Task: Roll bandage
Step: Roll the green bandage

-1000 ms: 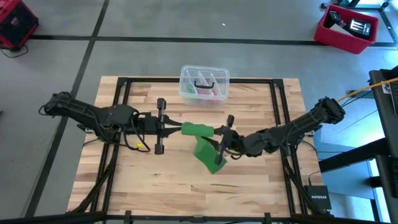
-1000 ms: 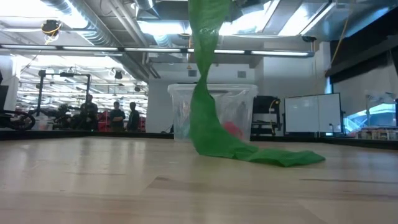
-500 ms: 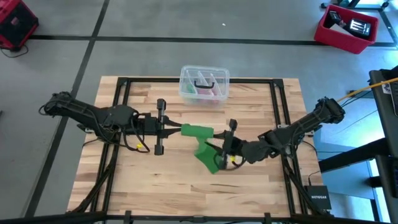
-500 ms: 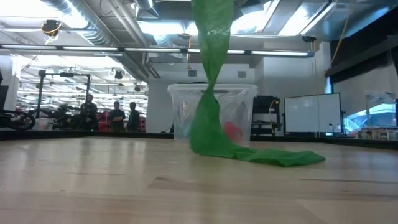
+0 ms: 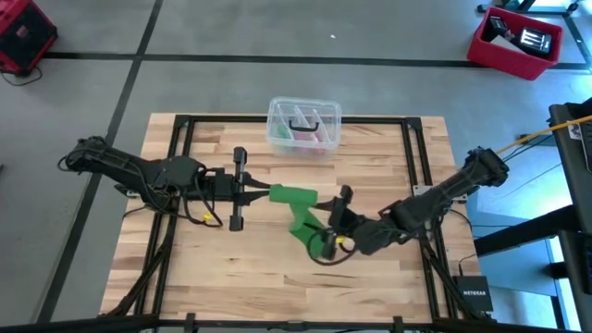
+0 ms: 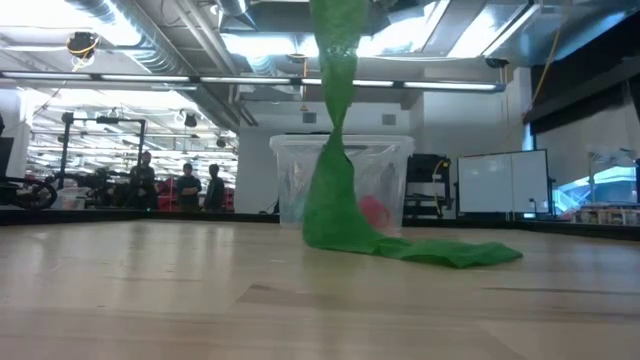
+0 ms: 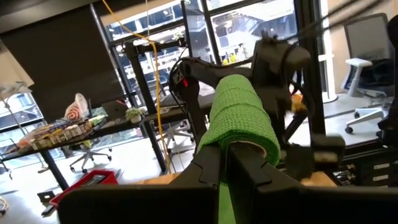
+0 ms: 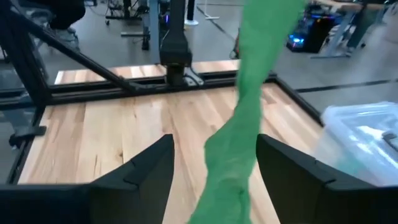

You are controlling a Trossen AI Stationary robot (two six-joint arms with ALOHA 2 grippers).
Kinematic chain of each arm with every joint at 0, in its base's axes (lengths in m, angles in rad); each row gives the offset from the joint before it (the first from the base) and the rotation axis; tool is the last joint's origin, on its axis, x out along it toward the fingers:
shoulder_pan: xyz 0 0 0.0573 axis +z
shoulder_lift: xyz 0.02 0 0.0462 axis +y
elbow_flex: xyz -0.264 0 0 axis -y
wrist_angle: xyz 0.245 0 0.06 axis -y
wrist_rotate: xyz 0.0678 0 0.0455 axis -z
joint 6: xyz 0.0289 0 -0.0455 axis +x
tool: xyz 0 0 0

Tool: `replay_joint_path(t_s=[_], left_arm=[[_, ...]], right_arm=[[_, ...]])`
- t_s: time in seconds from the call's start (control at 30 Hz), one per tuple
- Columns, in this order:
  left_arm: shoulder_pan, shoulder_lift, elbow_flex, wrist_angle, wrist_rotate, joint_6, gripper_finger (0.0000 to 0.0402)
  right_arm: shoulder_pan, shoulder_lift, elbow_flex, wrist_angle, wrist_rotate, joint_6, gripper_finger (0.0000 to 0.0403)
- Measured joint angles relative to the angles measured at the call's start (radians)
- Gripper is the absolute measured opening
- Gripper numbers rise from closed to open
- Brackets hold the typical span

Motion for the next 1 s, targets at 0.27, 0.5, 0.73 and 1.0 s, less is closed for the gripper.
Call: replay_joint_path(t_s=[0.27,0.5,0.73,1.0], left_arm=[[0.0,0.0,0.0,-0.015,0.0,-0.007,0.0002],[-0.004,0.0,0.0,-0.021,0.0,-0.006,0.0002],[-0.022,0.0,0.0,-0.026,-0.003,-0.002,0.0002],[-0.026,-0.012,0.0,-0.028,-0.064,0.012,0.0002]], right_arm=[[-0.072,0.072,-0.002,0.102,0.006,-0.067,0.0223],[-0.057,0.07,-0.002,0.1,0.032,-0.17,0.0073],[0.033,0.067,-0.002,0.042,0.257,-0.234,0.0007],[0.152,0.061,-0.002,-0.064,0.299,-0.163,0.0004]])
